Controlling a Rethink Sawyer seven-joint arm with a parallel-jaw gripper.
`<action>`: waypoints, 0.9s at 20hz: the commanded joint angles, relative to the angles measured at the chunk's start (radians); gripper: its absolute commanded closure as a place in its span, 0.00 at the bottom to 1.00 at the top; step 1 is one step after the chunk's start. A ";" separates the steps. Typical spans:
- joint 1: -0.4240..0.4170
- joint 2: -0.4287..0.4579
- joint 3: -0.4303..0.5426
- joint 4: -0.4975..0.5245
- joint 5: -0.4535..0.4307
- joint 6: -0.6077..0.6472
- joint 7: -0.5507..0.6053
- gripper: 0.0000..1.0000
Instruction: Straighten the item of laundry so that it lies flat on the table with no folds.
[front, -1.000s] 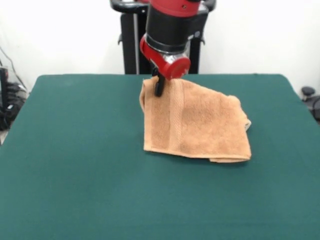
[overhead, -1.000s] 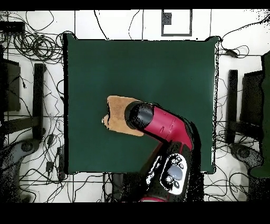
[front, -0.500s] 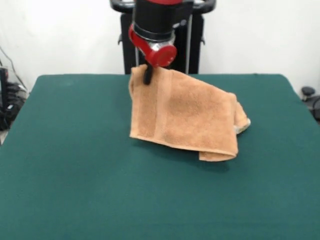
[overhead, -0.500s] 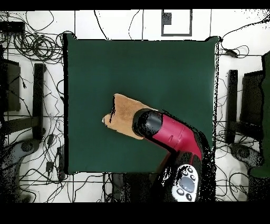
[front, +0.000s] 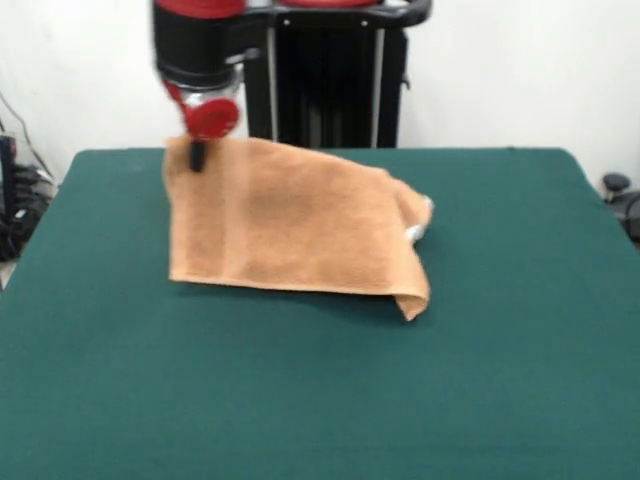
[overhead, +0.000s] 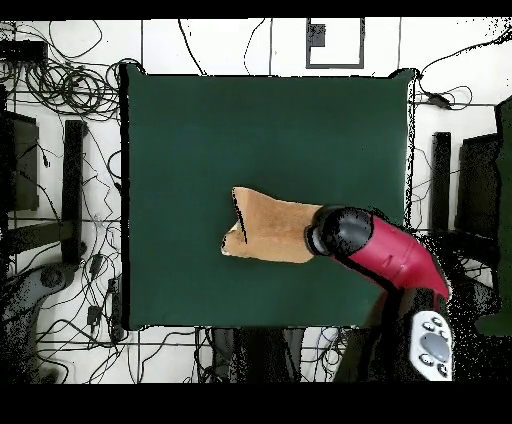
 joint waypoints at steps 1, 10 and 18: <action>-0.061 0.056 0.183 -0.116 -0.094 0.170 -0.220 1.00; -0.070 0.037 0.226 -0.127 -0.154 0.195 -0.147 1.00; -0.034 0.033 0.228 -0.090 -0.191 0.061 -0.067 1.00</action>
